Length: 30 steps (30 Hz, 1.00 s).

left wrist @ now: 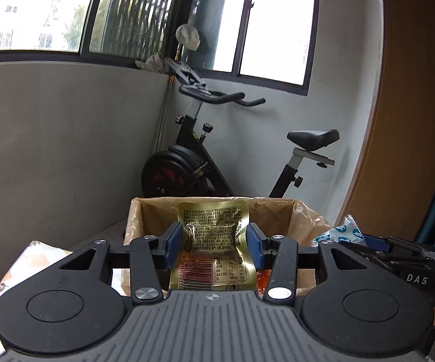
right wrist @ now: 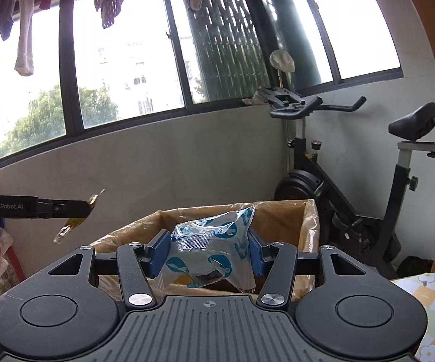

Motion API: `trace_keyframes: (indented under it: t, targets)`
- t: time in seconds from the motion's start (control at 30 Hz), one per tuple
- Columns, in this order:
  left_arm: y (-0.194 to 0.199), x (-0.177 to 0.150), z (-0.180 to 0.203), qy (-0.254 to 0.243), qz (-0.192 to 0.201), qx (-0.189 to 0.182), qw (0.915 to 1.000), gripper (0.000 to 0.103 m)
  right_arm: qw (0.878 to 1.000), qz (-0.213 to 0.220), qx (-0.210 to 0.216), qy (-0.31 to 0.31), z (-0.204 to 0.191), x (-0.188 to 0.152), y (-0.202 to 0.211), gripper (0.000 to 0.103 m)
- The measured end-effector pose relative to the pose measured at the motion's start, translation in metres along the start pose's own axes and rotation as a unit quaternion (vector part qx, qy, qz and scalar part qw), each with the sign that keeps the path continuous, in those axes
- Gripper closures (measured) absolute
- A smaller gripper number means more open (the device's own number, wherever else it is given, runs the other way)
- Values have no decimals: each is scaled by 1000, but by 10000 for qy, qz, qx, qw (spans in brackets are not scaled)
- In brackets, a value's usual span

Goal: Organize snacks
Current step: 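Grasp the gold foil packet with left tool and carry both packets over the box, then open both tools to drop the packets into the box, then move left tool to the green chip bag while right tool reaches the pink bread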

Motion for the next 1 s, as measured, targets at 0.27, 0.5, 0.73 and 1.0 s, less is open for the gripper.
trace_keyframes:
  t: [0.27,0.5,0.73,1.0]
  targets:
    - [-61,-18,-11,-28,-444,543,9975,54,9949,-807,-563,-212,-5,-16,-68,53]
    - [-66,-22,-20,-50,-629,674,9957,42,9895,-1074,-776,-572,-5,-26,-87,51]
    - [-47,-19,-25,-24,-627,599,9962,25,9902,-930,-755,-723,-5,-23,-75,37]
    - [27,-29,-32,-275,-308,463,9981,25,9968,-435,-411,-540,-4,-17,-15,38]
Point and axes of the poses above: each gripper's, at about its wrist camera, not at the fingertips, and y roughly against the way its jaws point, z to its right, x to its top, the point moved 5 cm from there along -y, roughly the way its jaws point, and after that the axes turned 7 degrees about z, right-handed, at the moved point
